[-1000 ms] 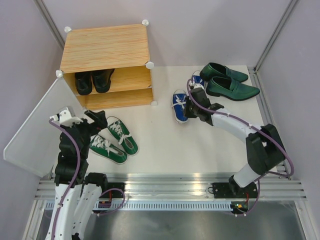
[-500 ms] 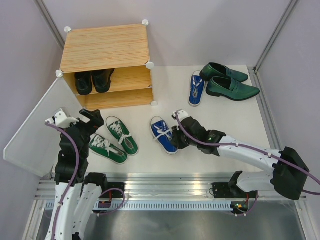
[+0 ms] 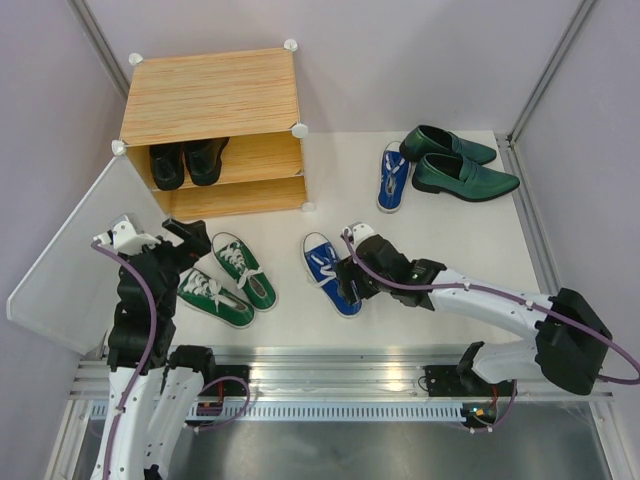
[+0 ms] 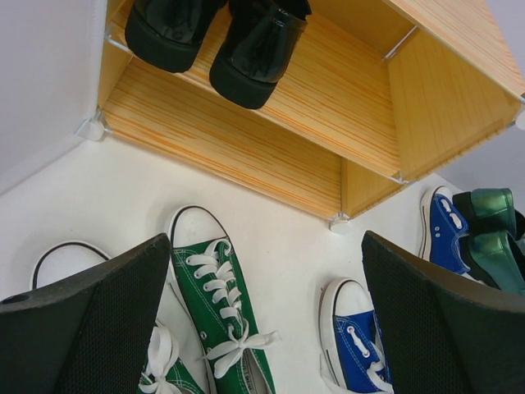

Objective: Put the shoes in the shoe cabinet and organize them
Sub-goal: Place the shoe at the center of the board, then pick up the shoe from the center of the board.

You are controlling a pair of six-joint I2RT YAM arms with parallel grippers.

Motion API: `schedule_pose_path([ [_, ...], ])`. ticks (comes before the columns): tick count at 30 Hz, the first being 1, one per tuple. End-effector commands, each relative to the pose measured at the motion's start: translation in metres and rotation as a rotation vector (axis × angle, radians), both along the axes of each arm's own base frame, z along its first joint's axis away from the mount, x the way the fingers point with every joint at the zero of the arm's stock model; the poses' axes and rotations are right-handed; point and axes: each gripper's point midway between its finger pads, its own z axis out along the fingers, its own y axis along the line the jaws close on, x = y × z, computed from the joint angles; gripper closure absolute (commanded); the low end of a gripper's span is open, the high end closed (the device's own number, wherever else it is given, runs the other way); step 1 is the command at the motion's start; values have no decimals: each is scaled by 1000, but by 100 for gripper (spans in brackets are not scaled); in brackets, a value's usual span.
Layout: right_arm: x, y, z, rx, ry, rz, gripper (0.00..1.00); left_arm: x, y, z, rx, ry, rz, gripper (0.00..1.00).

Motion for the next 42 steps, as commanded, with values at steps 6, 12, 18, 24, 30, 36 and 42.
schedule_pose_path([
  [6, 14, 12, -8, -39, -46, 26, 20, 0, 1, 10, 34, -25, -11, 0],
  [12, 22, 22, -27, -90, -19, 41, 18, -1, 2, 8, 35, -23, -5, 0],
  [18, 20, 30, -37, -121, -16, 64, 25, -2, 9, 7, 24, -17, 41, 0],
  [24, 12, 37, -34, -121, -18, 91, 73, -7, 17, 8, 30, -13, 82, 0],
  [30, 10, 47, -27, -84, -3, 110, 99, -9, 20, 9, 30, -18, 99, 0],
  [36, 17, 69, 9, 13, -31, 120, 99, -12, 25, 10, 35, -11, 132, 0],
  [42, 32, 101, 84, 168, -109, 123, 99, -18, 34, 11, 36, -5, 182, 0],
])
